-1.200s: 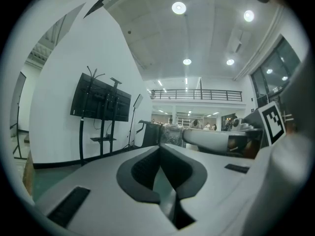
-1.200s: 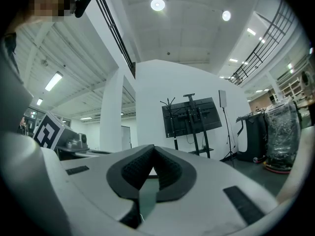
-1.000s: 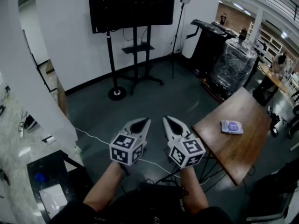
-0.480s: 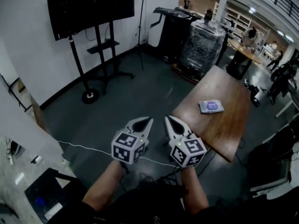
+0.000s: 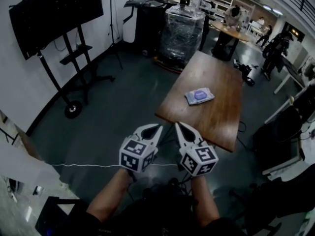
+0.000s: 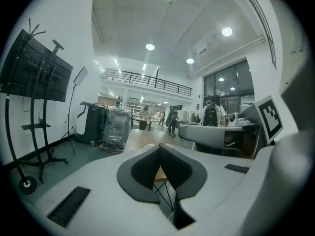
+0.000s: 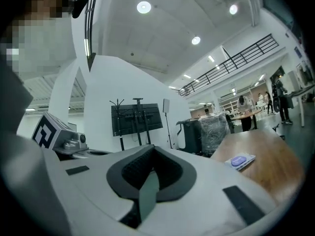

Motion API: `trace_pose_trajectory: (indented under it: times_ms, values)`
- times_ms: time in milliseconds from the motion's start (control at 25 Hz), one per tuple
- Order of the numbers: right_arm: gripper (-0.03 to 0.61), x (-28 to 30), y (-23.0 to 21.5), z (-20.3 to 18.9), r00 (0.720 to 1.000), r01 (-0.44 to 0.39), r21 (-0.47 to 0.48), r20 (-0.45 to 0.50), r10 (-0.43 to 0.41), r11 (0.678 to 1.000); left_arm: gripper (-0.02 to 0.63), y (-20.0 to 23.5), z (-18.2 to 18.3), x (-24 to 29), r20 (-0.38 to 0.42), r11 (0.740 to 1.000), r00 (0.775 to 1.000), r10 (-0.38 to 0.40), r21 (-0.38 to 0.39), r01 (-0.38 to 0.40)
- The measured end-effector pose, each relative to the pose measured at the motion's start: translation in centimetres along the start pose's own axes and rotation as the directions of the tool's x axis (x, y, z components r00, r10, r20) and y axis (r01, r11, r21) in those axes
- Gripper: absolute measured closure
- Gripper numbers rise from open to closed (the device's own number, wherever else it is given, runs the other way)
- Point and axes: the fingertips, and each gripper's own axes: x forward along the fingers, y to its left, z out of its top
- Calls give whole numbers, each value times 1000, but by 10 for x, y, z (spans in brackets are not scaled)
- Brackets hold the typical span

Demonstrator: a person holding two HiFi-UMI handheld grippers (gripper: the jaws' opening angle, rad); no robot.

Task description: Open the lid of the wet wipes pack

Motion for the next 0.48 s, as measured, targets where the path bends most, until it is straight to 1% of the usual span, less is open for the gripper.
trace_pose_trajectory:
  times_ms: [160,280,480]
  values:
    - [568,-11,-37,1,999,44,13,-2,-44,999,609,-17,-3,35,-27,999,999,-40,-9,40]
    - [568,-19,-72,6,997,77,29,6,-77,997,609,-32,2,64,-34,998,997,-66,5,66]
    - [568,-21,-127,13,995,102,50,15,-103,993,609,-51,4,119,-50,994,993,-104,19,105]
